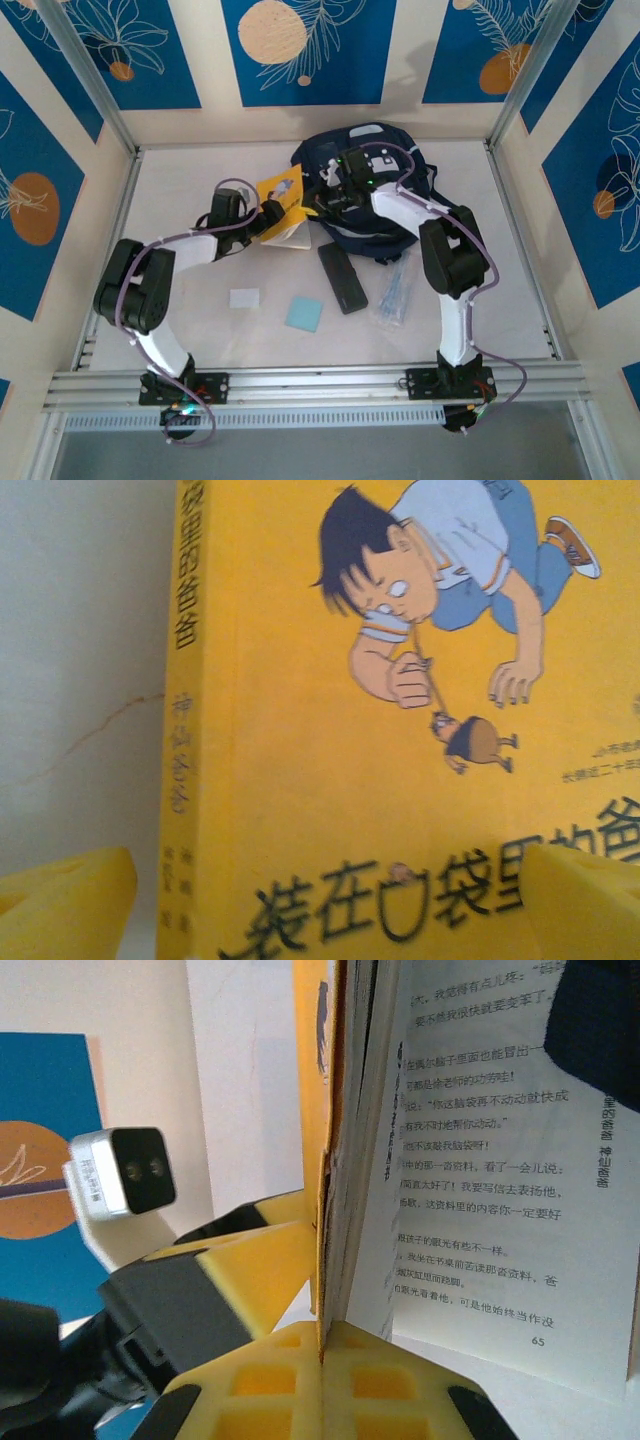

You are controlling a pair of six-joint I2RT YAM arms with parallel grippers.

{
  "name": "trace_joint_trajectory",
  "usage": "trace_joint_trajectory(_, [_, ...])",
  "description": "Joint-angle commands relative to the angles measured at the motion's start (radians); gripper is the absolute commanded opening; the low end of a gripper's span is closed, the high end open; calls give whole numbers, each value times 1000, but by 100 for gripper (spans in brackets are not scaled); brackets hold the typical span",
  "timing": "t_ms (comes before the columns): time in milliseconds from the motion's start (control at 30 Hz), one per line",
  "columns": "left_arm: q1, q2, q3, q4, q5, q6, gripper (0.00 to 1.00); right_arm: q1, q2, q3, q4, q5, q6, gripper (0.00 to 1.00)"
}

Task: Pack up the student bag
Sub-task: Pass the book.

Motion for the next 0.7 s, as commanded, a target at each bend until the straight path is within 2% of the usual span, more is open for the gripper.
trace_joint_trajectory(0, [-25, 47, 24, 74, 36, -49, 97, -28, -72, -36, 64, -62, 17, 0])
trace_joint_trajectory(100, [-35, 64, 18, 127, 35, -79, 93, -47, -88, -64, 68, -70, 13, 0])
trace_joint_trajectory(167, [-40, 69, 16, 164, 36, -96, 87, -57, -88, -76, 74, -80, 17, 0])
trace_joint_trajectory(200, [-42, 68, 18, 174, 37, -103, 82, -61, -85, -86, 84, -87, 24, 0])
trace_joint_trajectory(400, [-44, 34, 13, 191, 27, -112, 39, -75, -85, -135, 144, -100, 57, 0])
trace_joint_trajectory(533, [-44, -6, 8, 147, 6, -99, 33, -76, -88, -142, 150, -96, 60, 0])
trace_joint_trajectory(600, [-44, -28, 7, 128, -6, -95, 23, -74, -99, -148, 148, -87, 65, 6])
trace_joint_trajectory(667, [-43, -51, 10, 111, -23, -90, 10, -73, -115, -156, 139, -67, 67, 19])
